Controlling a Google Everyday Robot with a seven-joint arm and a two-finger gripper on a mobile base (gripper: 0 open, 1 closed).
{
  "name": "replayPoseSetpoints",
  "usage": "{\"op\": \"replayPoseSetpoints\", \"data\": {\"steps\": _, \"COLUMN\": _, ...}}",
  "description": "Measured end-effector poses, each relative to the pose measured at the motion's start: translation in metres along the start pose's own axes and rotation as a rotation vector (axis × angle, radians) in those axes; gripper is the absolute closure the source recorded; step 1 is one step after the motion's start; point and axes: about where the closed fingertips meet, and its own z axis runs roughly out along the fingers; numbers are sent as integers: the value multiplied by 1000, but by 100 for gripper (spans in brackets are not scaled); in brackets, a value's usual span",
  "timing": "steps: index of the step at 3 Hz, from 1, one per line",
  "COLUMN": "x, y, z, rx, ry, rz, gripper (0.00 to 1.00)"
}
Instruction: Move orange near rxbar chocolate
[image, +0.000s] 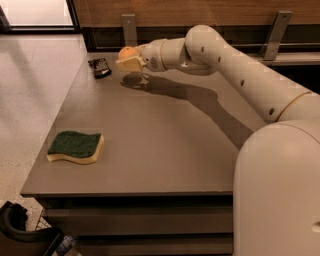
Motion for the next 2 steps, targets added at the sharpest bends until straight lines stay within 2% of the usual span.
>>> {"op": "replayPoseSetpoints", "data": {"steps": 1, "x": 3, "y": -1, "z": 20, "rx": 7, "ry": 39, "rz": -13, "gripper": 100}}
{"op": "replayPoseSetpoints", "data": {"steps": 2, "x": 5, "y": 4, "z": 31, "rx": -7, "ry": 33, "rz": 21, "gripper": 100}}
